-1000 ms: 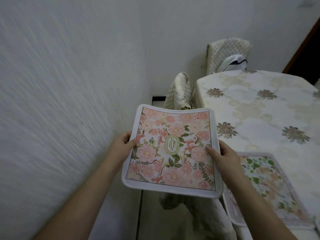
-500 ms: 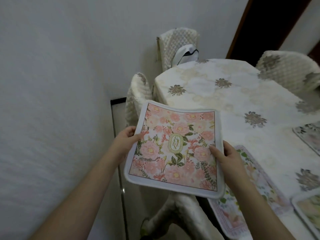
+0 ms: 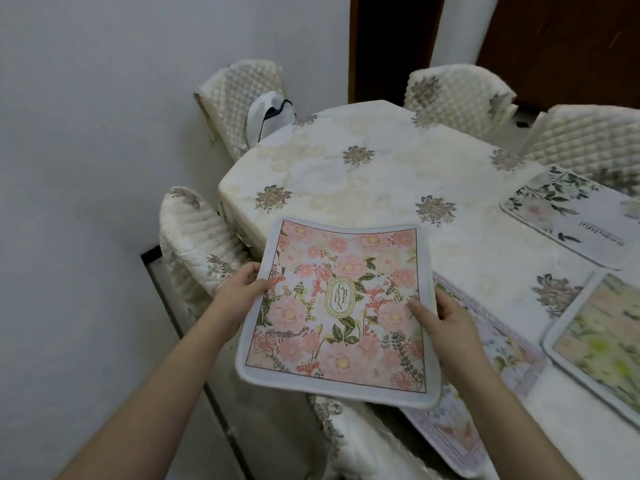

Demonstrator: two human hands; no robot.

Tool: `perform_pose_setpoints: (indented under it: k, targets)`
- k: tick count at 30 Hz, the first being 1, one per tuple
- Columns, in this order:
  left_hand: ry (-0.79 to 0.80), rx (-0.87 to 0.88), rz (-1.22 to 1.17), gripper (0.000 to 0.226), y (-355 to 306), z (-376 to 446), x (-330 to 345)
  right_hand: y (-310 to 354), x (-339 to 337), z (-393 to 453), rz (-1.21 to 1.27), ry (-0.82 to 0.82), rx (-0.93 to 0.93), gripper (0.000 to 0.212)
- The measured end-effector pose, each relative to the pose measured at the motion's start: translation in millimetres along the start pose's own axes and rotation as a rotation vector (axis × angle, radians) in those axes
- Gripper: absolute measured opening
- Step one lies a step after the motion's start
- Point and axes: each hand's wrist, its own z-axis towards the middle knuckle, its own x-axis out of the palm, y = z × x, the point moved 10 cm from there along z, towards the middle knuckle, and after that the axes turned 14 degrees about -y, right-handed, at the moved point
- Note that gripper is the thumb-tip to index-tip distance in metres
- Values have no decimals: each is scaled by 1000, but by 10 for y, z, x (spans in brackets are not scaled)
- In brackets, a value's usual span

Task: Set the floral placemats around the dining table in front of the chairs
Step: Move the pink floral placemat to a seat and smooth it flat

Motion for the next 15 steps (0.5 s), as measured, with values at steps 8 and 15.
perform_pose_setpoints:
  k: [8, 15]
  targets:
    - [12, 23, 32, 19, -242, 193, 250, -94, 22, 175, 50, -1, 38, 20]
    - [75, 56, 99, 17, -370, 712, 252, -106, 286, 295, 97, -56, 101, 21]
